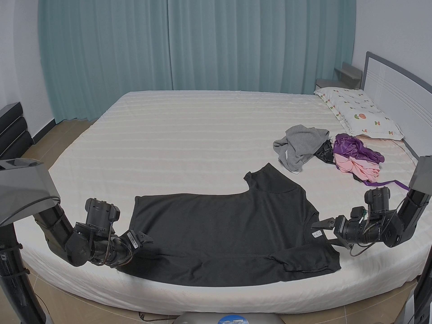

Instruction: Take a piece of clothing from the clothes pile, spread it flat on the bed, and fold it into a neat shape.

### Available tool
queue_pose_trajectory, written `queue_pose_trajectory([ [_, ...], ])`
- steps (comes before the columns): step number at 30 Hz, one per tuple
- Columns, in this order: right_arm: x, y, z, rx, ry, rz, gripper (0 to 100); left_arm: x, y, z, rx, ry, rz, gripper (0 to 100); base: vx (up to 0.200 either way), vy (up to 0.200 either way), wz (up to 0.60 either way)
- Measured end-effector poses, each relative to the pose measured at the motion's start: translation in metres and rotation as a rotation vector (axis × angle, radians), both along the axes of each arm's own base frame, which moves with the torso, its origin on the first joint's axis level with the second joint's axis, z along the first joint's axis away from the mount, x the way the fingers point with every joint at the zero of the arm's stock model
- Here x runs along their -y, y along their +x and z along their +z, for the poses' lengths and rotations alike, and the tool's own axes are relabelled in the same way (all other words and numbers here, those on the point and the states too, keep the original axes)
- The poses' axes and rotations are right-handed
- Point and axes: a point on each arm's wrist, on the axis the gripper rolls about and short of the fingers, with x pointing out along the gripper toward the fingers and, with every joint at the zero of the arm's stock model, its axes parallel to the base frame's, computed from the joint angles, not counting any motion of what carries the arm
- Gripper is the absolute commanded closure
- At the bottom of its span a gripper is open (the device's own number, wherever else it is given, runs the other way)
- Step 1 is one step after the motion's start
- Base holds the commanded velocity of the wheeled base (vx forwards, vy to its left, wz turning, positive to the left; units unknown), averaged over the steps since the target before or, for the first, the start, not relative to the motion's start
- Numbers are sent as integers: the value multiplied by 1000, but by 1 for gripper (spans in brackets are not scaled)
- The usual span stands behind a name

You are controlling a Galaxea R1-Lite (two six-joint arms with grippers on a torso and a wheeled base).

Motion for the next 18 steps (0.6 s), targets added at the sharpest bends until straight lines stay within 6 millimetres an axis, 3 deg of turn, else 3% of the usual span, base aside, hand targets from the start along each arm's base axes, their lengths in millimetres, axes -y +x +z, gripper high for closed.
queue_pose_trajectory([
  [7,0,1,-1,0,0,2,0,-4,29,-9,35,45,63,0,0,0,0],
  [18,-3,3,-3,-3,-2,9,0,-39,67,-7,86,-63,302,0,0,0,0],
])
